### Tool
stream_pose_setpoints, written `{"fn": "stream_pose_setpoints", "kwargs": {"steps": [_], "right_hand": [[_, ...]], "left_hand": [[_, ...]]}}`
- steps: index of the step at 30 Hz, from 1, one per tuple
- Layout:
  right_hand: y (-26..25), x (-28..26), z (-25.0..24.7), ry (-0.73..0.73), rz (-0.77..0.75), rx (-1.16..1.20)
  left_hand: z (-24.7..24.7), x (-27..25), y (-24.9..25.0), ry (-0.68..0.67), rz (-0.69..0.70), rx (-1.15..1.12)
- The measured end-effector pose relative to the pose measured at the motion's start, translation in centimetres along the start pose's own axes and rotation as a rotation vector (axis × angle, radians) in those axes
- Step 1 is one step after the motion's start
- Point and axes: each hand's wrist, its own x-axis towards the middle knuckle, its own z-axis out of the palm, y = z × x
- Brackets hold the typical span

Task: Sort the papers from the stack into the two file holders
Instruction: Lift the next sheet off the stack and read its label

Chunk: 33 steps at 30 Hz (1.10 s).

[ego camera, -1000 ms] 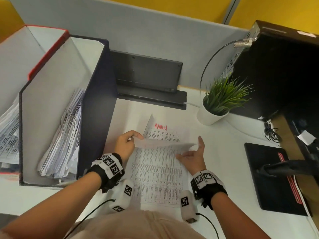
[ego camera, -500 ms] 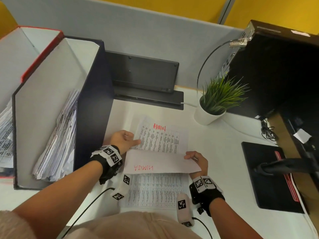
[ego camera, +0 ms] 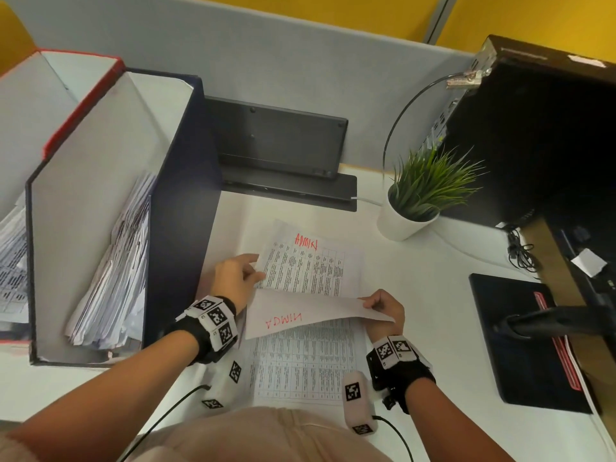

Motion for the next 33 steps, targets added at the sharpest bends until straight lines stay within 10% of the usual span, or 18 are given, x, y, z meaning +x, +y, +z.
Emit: {"fn": "stream_pose_setpoints", "kwargs": {"steps": [12, 23, 30, 33], "right_hand": [[0.0, 0.3, -0.3, 0.008, 0.082, -0.163], [-0.2, 0.8, -0.8, -0.127, 0.070, -0.221], [0.8, 1.3, -1.2, -0.137, 0.238, 0.300], [0.8, 1.5, -0.9, -0.124, 0.285, 0.347]], "left_hand": [[-0.6, -1.2, 0.8, 0.038, 0.259, -0.085], [-1.3, -0.3, 0.2, -0.177, 0.017, -0.362], [-0.9, 1.0, 0.0, -0.198, -0.423, -0.325], [-0.7, 0.7, 1.1, -0.162, -0.373, -0.250]]}}
